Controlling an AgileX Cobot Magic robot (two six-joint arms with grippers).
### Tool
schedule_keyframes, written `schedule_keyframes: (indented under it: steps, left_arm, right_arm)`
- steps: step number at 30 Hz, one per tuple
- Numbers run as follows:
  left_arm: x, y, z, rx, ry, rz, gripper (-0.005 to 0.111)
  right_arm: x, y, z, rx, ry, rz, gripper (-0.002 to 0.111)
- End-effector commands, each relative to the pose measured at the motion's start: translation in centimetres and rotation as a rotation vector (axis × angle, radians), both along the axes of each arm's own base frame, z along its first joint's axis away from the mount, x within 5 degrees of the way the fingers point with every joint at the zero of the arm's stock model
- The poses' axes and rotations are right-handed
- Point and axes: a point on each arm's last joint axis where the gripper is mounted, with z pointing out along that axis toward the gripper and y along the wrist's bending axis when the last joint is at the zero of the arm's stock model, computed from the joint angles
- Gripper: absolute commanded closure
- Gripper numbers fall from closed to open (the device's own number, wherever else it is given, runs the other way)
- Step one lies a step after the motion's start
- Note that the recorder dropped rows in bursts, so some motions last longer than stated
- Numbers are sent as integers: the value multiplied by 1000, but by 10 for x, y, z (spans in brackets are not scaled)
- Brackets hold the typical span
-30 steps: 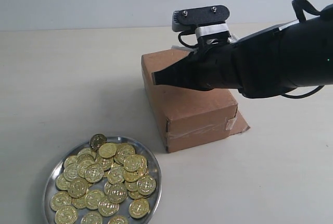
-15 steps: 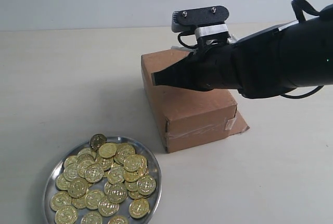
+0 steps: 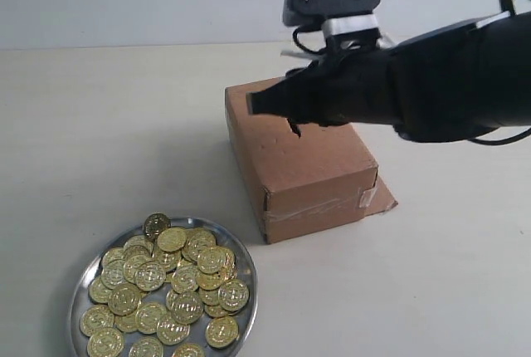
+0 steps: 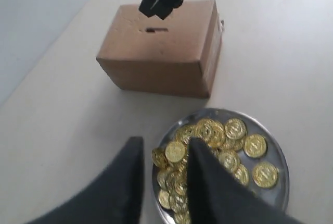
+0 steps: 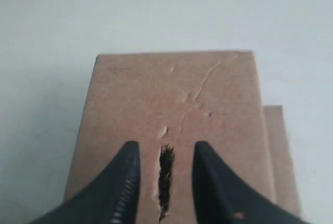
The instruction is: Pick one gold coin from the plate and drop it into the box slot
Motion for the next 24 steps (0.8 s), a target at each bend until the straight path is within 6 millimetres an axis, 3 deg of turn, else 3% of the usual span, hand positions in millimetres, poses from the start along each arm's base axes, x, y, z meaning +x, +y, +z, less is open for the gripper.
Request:
schedule_keyframes:
  steps: [1,5,10,18,21,24]
  left_arm:
    - [-3,0,19,-254,-63,65,106]
    - [-5,-1,17,-441,-60,86,107]
    - [2,-2,-21,-571,-33,171,107]
    - [13,15,-115,-697,12,444,107]
    - [11,23,-140,-719,26,513,107]
    - [10,23,-144,-710,7,501,107]
  right_arm:
    - [-15,-23,61,-16,-194,3,108]
    - [-46,-59,107,-21,-357,-27,108]
    - [-100,-110,119,59,-453,-59,108]
    - [-161,-164,67,148,-487,-76,108]
    - [-173,-175,45,182,-480,-88,108]
    - [-183,-180,28,251,-478,-80,108]
